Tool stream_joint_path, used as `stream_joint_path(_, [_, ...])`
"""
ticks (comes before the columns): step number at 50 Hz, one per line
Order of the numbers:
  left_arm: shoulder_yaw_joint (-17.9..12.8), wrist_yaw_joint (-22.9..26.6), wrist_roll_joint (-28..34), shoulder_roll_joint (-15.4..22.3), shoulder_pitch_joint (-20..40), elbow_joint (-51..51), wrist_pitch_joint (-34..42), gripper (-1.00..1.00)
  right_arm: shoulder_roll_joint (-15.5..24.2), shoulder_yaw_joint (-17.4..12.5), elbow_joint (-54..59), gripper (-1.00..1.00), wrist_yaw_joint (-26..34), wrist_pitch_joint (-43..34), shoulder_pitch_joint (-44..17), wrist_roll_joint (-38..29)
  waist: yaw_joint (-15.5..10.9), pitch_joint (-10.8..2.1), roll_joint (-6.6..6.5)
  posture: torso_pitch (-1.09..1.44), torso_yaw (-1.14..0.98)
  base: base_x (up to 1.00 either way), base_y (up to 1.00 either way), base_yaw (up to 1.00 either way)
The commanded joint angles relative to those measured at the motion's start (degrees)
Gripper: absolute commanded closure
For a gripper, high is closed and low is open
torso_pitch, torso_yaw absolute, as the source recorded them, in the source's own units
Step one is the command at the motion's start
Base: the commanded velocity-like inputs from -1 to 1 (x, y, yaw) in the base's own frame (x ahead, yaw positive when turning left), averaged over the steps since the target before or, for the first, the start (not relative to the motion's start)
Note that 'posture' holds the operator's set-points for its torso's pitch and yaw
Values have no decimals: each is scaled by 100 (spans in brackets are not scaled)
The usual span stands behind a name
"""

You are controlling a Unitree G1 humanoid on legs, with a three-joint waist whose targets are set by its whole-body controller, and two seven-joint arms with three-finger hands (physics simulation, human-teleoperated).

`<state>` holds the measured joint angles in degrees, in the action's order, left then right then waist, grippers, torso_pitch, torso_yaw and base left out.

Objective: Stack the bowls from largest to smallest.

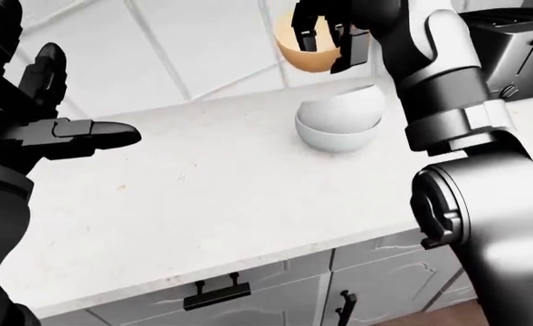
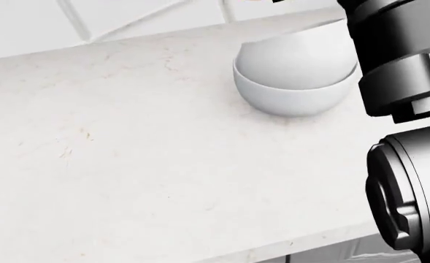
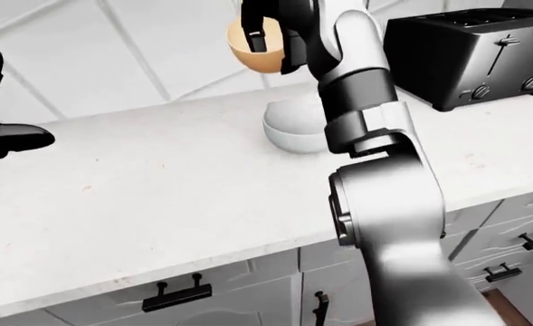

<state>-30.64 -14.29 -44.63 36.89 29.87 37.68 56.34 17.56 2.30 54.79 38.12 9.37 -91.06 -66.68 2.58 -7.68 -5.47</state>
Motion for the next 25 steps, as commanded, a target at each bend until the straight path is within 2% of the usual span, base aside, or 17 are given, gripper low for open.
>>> stream_joint_path(1, [-28, -80, -57, 99, 118, 64, -185, -100, 53, -62, -67, 100, -309, 71, -325, -91, 3, -118, -15, -27, 0, 0, 0, 0])
stream_joint_path(7, [-129, -110, -227, 192, 13, 91, -259, -100, 43, -21, 434, 100, -662, 99, -395, -281, -11, -122, -34, -27, 0, 0, 0, 0])
stream_joint_path(10, [-87, -73, -189, 217, -27, -2, -384, -100, 73, 0, 664, 100, -801, 46, -387, -389, -12, -126, -38, -27, 0, 0, 0, 0])
stream_joint_path(25, [-289, -59, -401, 434, -107, -131, -447, -100, 91, 67, 900, 100, -821, -387, -186, -715, -49, -155, -29, -27, 0, 0, 0, 0])
